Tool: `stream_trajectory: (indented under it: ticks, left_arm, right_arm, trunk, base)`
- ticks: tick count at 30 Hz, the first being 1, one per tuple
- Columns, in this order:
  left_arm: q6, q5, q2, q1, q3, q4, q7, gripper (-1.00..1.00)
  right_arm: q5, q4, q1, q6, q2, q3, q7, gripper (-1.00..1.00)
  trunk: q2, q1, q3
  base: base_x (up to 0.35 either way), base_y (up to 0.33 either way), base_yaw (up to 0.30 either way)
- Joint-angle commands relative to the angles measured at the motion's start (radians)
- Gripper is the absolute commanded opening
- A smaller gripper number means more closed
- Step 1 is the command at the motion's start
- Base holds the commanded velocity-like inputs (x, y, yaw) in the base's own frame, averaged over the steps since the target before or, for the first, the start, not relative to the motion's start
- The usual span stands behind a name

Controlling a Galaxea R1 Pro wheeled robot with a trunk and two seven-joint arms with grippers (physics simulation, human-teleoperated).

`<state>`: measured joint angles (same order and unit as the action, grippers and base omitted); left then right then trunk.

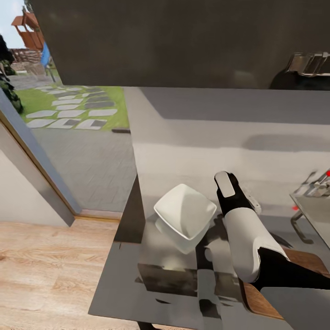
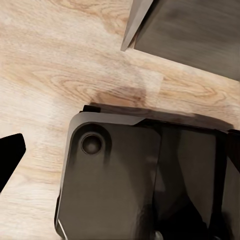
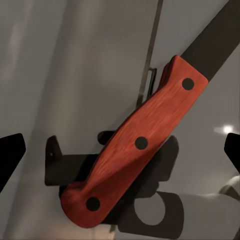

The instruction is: In the kitchen, take the Vidalia onion out of the sink, dice it on the chopping board with the paring knife, put the diced onion into the bowl on the countertop, then place both the paring knife and the chopping board into the sink.

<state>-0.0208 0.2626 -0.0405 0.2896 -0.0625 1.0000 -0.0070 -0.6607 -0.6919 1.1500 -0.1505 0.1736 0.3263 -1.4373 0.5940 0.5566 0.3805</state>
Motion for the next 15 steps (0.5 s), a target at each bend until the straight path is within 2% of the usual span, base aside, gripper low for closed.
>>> stream_trajectory:
  ticks: [1,15]
  left_arm:
    - [-0.002,0.010,-0.001,0.000,-0.002,0.001,-0.001,1.00]
    - [-0.002,0.010,0.000,0.000,-0.002,-0.004,-0.001,1.00]
  right_arm:
    - [0.000,-0.001,0.001,-0.011,0.001,0.003,-0.003,1.00]
    - [0.002,-0.003,0.001,-0.011,0.001,0.001,-0.008,1.00]
  trunk:
    - [0.001,0.000,0.003]
    - [0.001,0.000,0.011]
  base:
    - [0.000,0.000,0.000]
    - [0.000,0.000,0.000]
